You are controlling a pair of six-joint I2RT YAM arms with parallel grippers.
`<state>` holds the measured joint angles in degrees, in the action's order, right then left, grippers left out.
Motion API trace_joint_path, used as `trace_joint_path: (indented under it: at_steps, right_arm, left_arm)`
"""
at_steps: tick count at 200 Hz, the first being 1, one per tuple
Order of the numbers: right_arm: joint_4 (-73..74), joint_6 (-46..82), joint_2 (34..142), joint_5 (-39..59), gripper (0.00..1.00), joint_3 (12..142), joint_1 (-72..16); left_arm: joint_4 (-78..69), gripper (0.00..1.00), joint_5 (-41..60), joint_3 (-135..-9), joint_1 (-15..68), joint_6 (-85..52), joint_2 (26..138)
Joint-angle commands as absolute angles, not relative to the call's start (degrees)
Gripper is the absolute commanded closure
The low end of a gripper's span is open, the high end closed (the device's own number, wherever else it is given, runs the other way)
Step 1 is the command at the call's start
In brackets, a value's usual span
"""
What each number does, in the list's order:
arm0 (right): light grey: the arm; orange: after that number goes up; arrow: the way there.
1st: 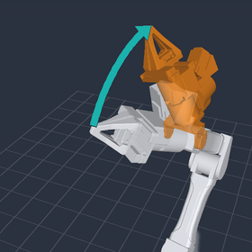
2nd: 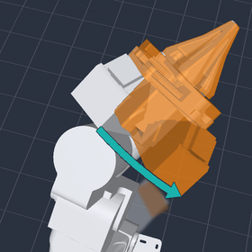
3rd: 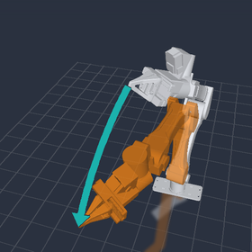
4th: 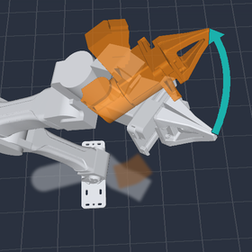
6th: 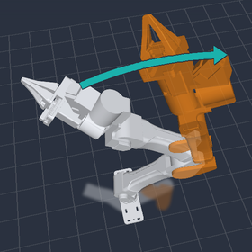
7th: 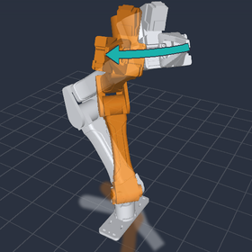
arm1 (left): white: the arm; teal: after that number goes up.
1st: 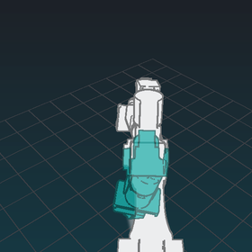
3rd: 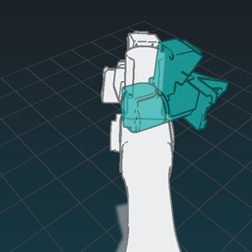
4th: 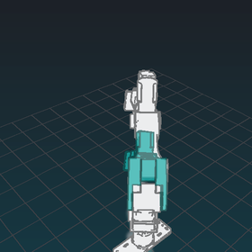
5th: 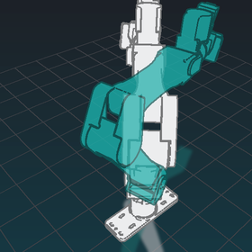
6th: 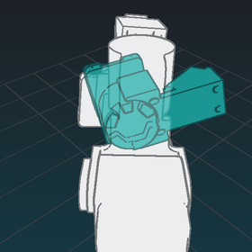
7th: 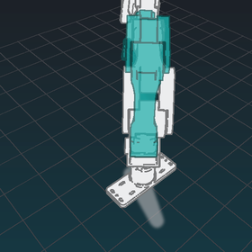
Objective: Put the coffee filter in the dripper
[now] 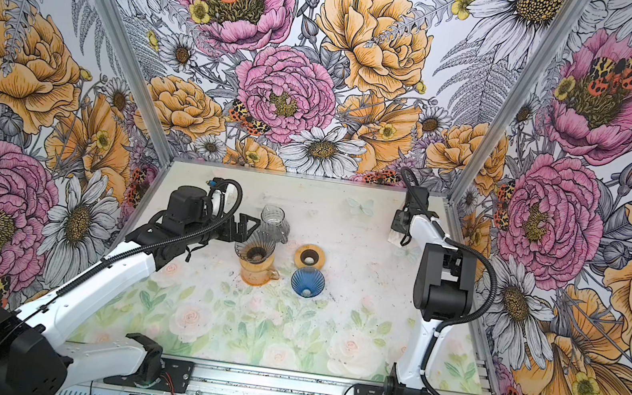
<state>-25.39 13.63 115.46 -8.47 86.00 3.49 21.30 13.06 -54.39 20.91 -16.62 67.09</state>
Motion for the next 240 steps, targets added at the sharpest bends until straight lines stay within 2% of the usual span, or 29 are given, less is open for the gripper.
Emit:
trace_joint_path:
  at_steps: [1, 25, 87, 177, 240]
  right_arm:
    - [-24.4, 14.0, 117.2, -8.2, 0.83, 88.6, 3.9]
    - [-24.4, 14.1, 118.2, -8.1, 0.85, 89.6, 3.9]
    - [-24.6, 14.1, 116.4, -8.6, 1.0, 88.1, 3.8]
    - [-26.7, 14.8, 110.4, -8.5, 1.0, 84.3, 3.5]
    - [-27.3, 16.1, 110.8, -7.7, 0.98, 82.3, 3.3]
  left_arm:
    - [22.2, 0.01, 12.1, -55.8, 21.4, -17.3, 66.9]
    - [22.4, 0.01, 12.2, -55.9, 21.5, -17.6, 66.9]
    - [22.6, 0.01, 12.0, -56.2, 21.6, -17.5, 67.3]
    - [22.6, 0.01, 12.6, -57.3, 22.1, -17.3, 69.6]
    - [22.6, 0.01, 13.0, -57.8, 22.1, -17.1, 70.7]
